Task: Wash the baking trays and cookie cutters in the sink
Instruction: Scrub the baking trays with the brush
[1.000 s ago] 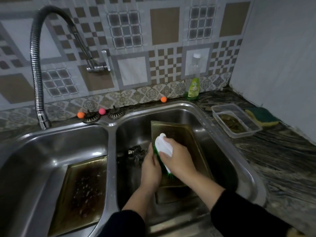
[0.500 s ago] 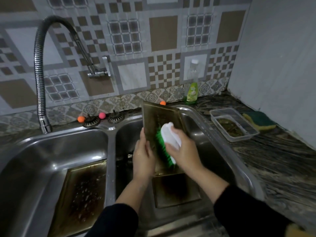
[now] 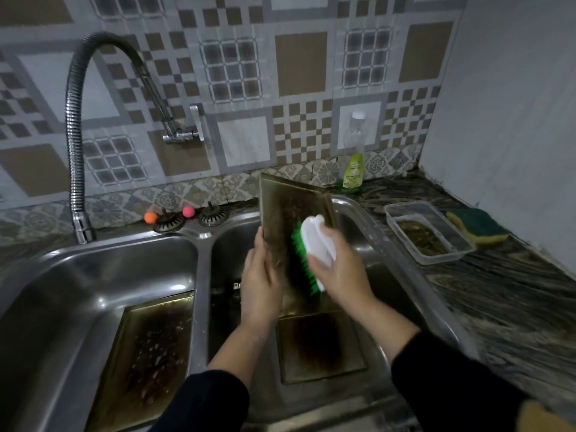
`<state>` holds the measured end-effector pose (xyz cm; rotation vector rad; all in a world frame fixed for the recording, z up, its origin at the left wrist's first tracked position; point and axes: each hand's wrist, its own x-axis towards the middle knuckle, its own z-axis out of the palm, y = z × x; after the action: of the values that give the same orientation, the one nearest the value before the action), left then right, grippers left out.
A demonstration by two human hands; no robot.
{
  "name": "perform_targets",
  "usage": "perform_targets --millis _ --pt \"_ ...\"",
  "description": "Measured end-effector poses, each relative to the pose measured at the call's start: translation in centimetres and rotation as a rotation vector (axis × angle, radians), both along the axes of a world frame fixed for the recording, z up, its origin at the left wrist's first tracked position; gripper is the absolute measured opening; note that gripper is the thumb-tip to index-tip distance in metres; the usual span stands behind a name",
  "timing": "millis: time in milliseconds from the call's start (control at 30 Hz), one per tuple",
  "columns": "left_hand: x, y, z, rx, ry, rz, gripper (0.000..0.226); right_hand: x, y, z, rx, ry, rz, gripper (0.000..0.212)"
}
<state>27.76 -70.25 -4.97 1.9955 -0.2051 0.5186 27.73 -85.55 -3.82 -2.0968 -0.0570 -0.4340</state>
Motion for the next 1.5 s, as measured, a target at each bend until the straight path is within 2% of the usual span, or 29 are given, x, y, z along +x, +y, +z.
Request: perform_targets --millis 167,333,467,567,700,833,900,1000,1200,1367,1500 --pt "-0.8 -1.5 0.2 -0.029 -0.017 -0.060 0.050 5.5 -3.0 3.6 -0.061 0.063 -0.217 0.061" --pt "0.4 0.2 0.3 -0.025 -0.021 0.104 0.050 0.0 -1.5 0.1 -0.091 0.151 -0.066 0.063" --pt "-0.1 -0.2 1.1 0.016 0.005 0.083 0.055 -0.2 0.0 1.0 -0.014 0.115 -0.073 0.065" --pt "-0.8 -1.9 2.1 0.115 -0.001 0.015 0.057 1.9 1.2 5.1 0.068 0.101 -0.070 0.071" --pt "-1.9 -3.6 2.4 0.356 -0.052 0.007 0.061 3.1 2.3 9.1 0.183 0.065 -0.075 0.081" --pt "-2.9 -4.2 2.3 0.521 0.041 0.044 0.059 2.8 3.3 9.5 0.095 0.039 -0.240 0.080" --pt "-3.4 -4.0 2.5 0.537 0.052 0.022 0.058 2.7 3.3 9.3 0.133 0.055 -0.257 0.078" --pt "-3.4 -3.1 3.4 0.408 0.127 -0.062 0.053 2.4 2.6 9.7 0.271 0.061 -0.185 0.079" --pt "-0.5 -0.7 2.4 -0.058 0.433 -0.144 0.061 1.6 1.3 11.0 0.601 0.058 -0.021 0.079" --pt "0.9 0.7 1.3 -0.143 0.575 -0.150 0.073 1.4 0.6 10.0 0.700 0.112 0.060 0.074" --pt "1.1 1.7 1.1 -0.292 0.546 -0.164 0.083 1.5 0.0 8.9 0.731 0.141 0.085 0.069"
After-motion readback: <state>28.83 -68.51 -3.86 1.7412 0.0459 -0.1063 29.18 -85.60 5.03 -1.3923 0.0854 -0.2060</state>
